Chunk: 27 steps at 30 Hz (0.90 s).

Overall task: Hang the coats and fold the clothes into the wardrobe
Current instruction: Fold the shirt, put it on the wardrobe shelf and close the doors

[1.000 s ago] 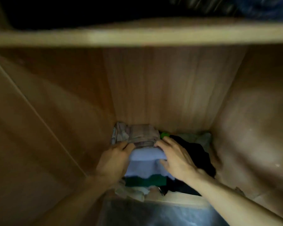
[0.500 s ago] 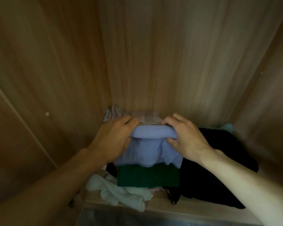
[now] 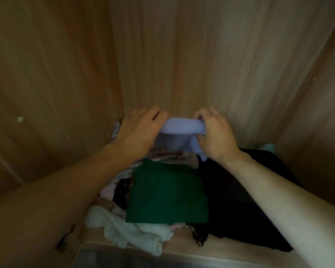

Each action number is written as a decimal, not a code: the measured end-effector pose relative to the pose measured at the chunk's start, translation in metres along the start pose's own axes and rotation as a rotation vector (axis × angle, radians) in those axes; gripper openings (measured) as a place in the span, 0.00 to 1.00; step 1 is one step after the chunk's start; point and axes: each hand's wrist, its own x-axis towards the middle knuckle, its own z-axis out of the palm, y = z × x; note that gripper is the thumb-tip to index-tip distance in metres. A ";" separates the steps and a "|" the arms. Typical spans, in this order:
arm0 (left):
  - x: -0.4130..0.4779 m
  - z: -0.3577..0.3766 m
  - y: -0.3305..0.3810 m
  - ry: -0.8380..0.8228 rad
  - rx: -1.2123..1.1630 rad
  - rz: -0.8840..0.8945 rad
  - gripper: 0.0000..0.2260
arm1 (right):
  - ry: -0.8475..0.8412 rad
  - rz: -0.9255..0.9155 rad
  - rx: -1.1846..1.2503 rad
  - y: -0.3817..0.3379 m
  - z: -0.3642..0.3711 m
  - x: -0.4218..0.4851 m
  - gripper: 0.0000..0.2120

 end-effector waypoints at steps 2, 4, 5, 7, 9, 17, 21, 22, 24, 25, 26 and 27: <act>-0.020 0.016 0.008 0.043 0.024 -0.013 0.17 | 0.028 -0.040 -0.073 0.005 0.016 -0.019 0.19; -0.053 0.041 0.019 -0.012 -0.005 -0.010 0.19 | -0.124 -0.046 -0.203 0.011 0.041 -0.052 0.19; -0.075 0.054 0.026 -0.086 -0.036 0.022 0.20 | -0.257 -0.043 -0.271 0.014 0.055 -0.072 0.19; -0.118 0.080 0.043 -0.300 -0.041 0.136 0.20 | -0.513 -0.045 -0.349 0.021 0.082 -0.115 0.21; -0.150 0.098 0.055 -0.478 -0.018 0.177 0.23 | -0.608 -0.034 -0.333 0.023 0.099 -0.146 0.23; -0.160 0.094 0.050 -0.539 -0.112 0.011 0.25 | -0.495 0.019 -0.168 0.019 0.103 -0.163 0.27; -0.160 0.096 0.059 -0.492 -0.203 -0.139 0.34 | -0.363 0.030 -0.099 0.017 0.115 -0.155 0.25; -0.158 0.099 0.063 -0.464 -0.220 -0.202 0.35 | -0.357 0.013 -0.121 0.017 0.120 -0.153 0.27; -0.151 0.107 0.070 -0.406 -0.200 -0.279 0.33 | -0.391 -0.004 -0.151 0.019 0.131 -0.150 0.30; -0.147 0.112 0.072 -0.397 -0.161 -0.287 0.32 | -0.415 -0.004 -0.163 0.021 0.136 -0.151 0.31; -0.144 0.117 0.071 -0.421 -0.119 -0.284 0.32 | -0.432 0.002 -0.177 0.024 0.141 -0.153 0.32; -0.142 0.122 0.069 -0.456 -0.092 -0.279 0.32 | -0.439 0.012 -0.189 0.027 0.146 -0.155 0.33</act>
